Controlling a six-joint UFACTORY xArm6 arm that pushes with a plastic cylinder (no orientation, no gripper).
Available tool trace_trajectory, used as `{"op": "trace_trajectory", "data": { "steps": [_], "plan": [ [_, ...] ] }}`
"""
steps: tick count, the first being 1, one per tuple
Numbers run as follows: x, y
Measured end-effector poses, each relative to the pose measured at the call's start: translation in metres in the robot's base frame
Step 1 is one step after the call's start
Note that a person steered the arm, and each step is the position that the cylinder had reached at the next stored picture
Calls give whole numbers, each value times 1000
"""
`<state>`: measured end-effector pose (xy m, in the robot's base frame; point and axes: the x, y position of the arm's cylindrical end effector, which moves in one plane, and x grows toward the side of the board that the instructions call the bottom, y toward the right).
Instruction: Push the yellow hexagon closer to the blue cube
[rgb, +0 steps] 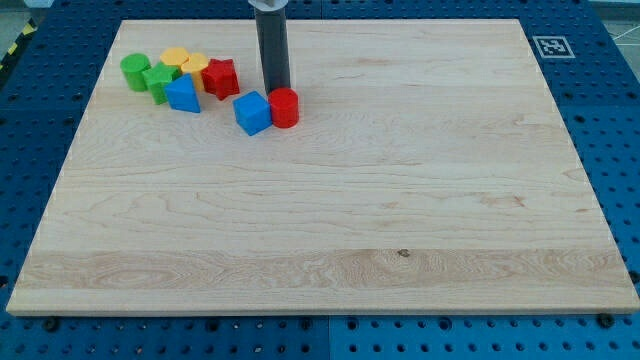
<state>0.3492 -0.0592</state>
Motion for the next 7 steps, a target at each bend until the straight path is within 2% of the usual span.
{"op": "trace_trajectory", "data": {
  "steps": [1, 2, 3, 5, 7],
  "plan": [
    [-40, 1],
    [-111, -19],
    [-137, -68],
    [-141, -207],
    [-126, -201]
  ]
}}
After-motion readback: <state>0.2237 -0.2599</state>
